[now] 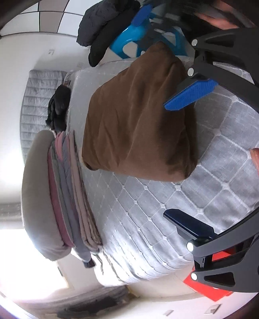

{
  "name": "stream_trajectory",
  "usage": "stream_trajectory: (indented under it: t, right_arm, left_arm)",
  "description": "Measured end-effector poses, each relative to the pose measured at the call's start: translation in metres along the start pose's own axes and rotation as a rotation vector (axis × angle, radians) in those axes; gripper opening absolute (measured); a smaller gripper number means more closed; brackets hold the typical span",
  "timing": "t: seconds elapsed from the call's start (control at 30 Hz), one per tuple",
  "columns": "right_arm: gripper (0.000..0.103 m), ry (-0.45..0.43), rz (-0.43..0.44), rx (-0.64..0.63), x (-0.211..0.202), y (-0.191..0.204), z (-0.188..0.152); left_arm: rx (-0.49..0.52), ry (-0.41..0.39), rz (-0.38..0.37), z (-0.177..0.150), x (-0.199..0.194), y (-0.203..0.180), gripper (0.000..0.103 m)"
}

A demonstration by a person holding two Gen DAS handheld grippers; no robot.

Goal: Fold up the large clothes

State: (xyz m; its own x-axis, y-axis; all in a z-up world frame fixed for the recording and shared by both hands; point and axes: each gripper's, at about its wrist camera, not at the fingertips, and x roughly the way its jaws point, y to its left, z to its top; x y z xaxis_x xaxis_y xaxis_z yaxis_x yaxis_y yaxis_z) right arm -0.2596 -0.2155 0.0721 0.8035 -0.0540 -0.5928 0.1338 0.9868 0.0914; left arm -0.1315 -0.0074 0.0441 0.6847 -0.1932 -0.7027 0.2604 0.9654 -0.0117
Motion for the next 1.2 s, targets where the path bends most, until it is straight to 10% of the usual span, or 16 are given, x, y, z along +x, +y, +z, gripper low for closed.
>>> stream_trajectory:
  t: [0.17,0.33,0.5,0.67,0.83,1.2]
  right_arm:
    - [0.098,0.287,0.127,0.171,0.084,-0.068,0.051]
    - [0.098,0.591,0.218,0.332,0.193,-0.104,0.051]
    - [0.098,0.718,0.362,0.462,0.244,-0.108,0.025]
    - [0.098,0.731,0.549,0.522,0.264,-0.098,0.009]
    - [0.098,0.649,0.732,0.476,0.261,-0.071,0.023]
    - [0.097,0.521,1.029,0.288,0.305,0.128,0.099]
  left_arm:
    - [-0.158,0.185,-0.309,0.049,0.073,0.063,0.095]
    - [-0.266,0.322,-0.457,0.07,0.155,0.095,0.095]
    - [-0.233,0.472,-0.51,0.059,0.217,0.078,0.096]
    - [-0.387,0.559,-0.748,0.04,0.252,0.075,0.086]
    - [-0.203,0.402,-0.544,0.062,0.197,0.041,0.049]
    - [-0.273,0.148,-0.266,0.1,0.116,0.198,0.047]
